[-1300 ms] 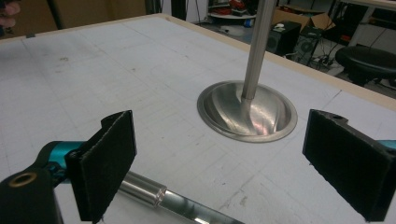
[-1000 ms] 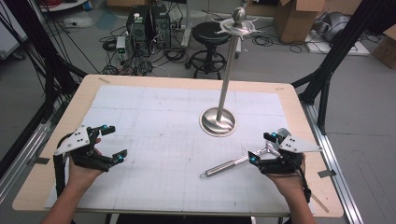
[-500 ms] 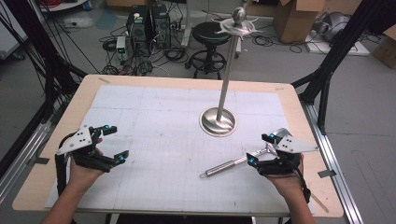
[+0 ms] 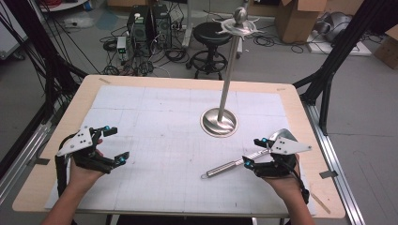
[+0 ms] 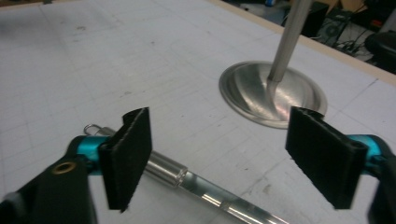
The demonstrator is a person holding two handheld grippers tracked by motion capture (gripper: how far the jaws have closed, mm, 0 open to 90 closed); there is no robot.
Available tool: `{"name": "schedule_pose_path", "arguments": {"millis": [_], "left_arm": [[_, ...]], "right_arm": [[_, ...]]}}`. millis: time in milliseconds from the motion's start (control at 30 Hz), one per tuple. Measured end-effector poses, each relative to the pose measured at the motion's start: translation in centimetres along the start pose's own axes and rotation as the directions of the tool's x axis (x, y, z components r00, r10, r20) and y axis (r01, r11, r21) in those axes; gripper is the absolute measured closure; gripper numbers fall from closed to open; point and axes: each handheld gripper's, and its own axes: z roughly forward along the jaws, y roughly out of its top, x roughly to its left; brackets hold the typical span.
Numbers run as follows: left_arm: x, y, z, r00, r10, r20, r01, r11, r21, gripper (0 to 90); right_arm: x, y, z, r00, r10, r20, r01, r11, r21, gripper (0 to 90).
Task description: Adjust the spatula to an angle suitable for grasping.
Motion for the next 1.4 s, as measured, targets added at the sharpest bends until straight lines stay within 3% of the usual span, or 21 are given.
{"name": "schedule_pose_path", "arguments": {"millis": [33,67,100,200,300,400,433,533,567,633,667,700,800,867,1033,1167,1400], "left_arm": [[0.0,0.0,0.0,1.0000,-0.002,-0.001,0.002,1.0000,0.000,2.1],[0.0,0.0,0.0,1.0000,-0.002,-0.001,0.002,1.0000,0.000,2.1],[0.0,0.0,0.1,1.0000,-0.002,0.003,0.002,1.0000,0.002,2.1],[-0.1,0.0,0.2,0.9999,-0.002,0.012,0.002,1.0000,0.003,2.1],[-0.1,-0.1,0.2,0.9999,-0.002,0.013,0.002,1.0000,0.005,2.1],[-0.1,-0.1,0.2,0.9999,-0.002,0.013,0.002,1.0000,0.007,2.1],[-0.1,-0.1,0.2,0.9999,-0.003,0.012,0.003,1.0000,0.008,2.1],[-0.1,-0.1,0.2,0.9999,-0.002,0.010,0.002,1.0000,0.009,2.1],[-0.1,-0.1,0.2,0.9999,-0.002,0.011,0.002,0.9999,0.010,2.1],[-0.1,-0.1,0.2,0.9999,-0.002,0.012,0.002,0.9999,0.010,2.1],[-0.1,-0.1,0.3,0.9999,-0.001,0.014,0.001,0.9999,0.011,2.1],[-0.1,-0.1,0.3,0.9999,-0.001,0.012,0.001,0.9999,0.012,2.1],[-0.1,-0.1,0.3,0.9999,0.000,0.011,0.000,0.9999,0.014,2.1],[-0.1,-0.1,0.3,0.9999,0.000,0.011,0.000,0.9999,0.014,2.1],[-0.1,-0.1,0.4,0.9999,0.002,0.012,-0.002,0.9999,0.013,2.1],[-0.1,-0.2,0.4,0.9999,-0.002,0.016,0.002,0.9999,0.013,2.1],[0.0,-0.2,0.4,0.9999,-0.005,0.012,0.005,0.9999,0.011,2.1]], "right_arm": [[0.2,0.0,0.3,0.9991,-0.010,-0.042,0.011,1.000,0.023,37.7],[0.2,0.0,0.3,0.9991,-0.010,-0.042,0.011,1.000,0.023,37.7],[0.3,0.0,0.6,0.9960,-0.012,-0.089,0.016,0.999,0.048,47.8],[0.8,-0.2,1.4,0.9898,-0.038,-0.137,0.053,0.993,0.106,63.4],[1.7,-0.4,2.4,0.9804,-0.071,-0.184,0.102,0.981,0.164,73.9],[2.1,-0.4,2.9,0.9747,-0.080,-0.208,0.120,0.975,0.185,78.7],[2.6,-0.5,3.5,0.9696,-0.091,-0.227,0.139,0.969,0.204,81.8],[3.1,-0.7,4.1,0.9703,-0.106,-0.217,0.155,0.962,0.224,82.1],[3.4,-0.8,4.7,0.9706,-0.082,-0.227,0.139,0.958,0.251,87.6],[3.5,-0.9,4.9,0.9694,-0.074,-0.234,0.136,0.955,0.262,89.5],[3.8,-1.1,5.4,0.9696,-0.079,-0.232,0.147,0.944,0.295,89.6],[3.8,-1.2,5.6,0.9688,-0.088,-0.232,0.158,0.939,0.305,89.6],[4.0,-1.2,5.9,0.9700,-0.087,-0.227,0.158,0.936,0.316,89.6],[4.3,-1.3,6.6,0.9689,-0.097,-0.228,0.173,0.924,0.341,89.8],[4.3,-1.2,7.1,0.9711,-0.105,-0.215,0.175,0.924,0.339,89.8],[4.0,-0.9,8.3,0.9780,-0.085,-0.191,0.146,0.930,0.337,89.8],[3.9,-0.2,9.6,0.9855,-0.070,-0.155,0.121,0.931,0.346,89.7]]}}
